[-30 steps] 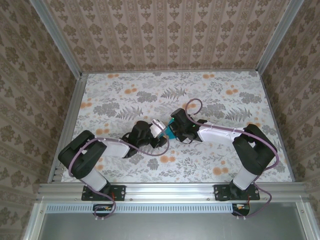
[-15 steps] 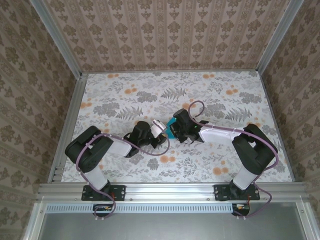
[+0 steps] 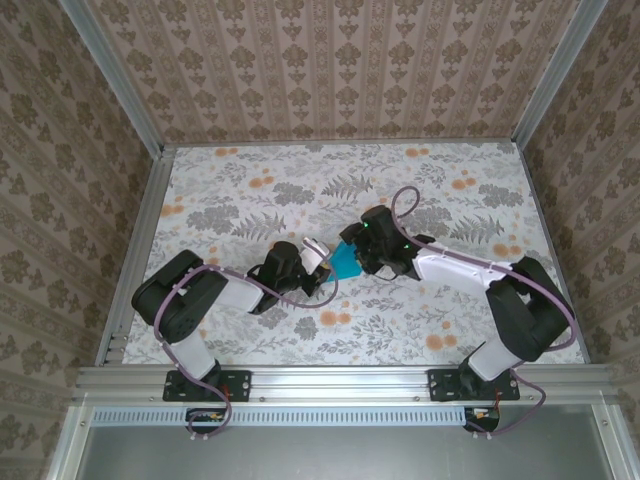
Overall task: Fold a paper plane with a square sheet of paper (pick it up from the middle)
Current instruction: Fourth fold the wing at the center of the table.
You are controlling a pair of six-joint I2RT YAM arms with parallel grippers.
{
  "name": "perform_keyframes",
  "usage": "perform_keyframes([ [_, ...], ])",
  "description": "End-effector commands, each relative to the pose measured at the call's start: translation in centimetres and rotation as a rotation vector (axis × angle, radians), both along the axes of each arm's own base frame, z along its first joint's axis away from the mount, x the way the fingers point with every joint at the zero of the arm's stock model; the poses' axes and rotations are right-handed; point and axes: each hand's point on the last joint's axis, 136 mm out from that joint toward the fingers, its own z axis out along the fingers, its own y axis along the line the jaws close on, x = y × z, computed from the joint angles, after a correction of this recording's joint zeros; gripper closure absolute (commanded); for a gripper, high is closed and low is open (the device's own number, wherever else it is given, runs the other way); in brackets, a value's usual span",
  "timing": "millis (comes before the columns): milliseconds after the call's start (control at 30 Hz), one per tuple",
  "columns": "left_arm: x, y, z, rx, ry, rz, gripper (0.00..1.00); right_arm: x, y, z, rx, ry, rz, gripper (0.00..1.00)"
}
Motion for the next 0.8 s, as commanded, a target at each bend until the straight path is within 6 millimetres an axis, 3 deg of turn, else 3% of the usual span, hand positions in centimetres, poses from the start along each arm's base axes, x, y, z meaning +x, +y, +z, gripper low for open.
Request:
perform_keyframes([
  [0,0.2,-0.4,0.4,-0.074,0.097,0.043,0.87,0.0,-0.8,0.2,-0.089,-0.119,0.175,0.34],
  [267,-0.2,-1.1,1.2,-0.174,0.267,0.100,0.89,-0.1,-0.5,-1.0,-0.059,-0.240,0.319,0.38],
  [767,-0.5,-2.3,0.1,-0.223,0.474,0.187,0.92,-0.6,0.5,-4.3,-0.058,-0.209,0.453,0.43],
])
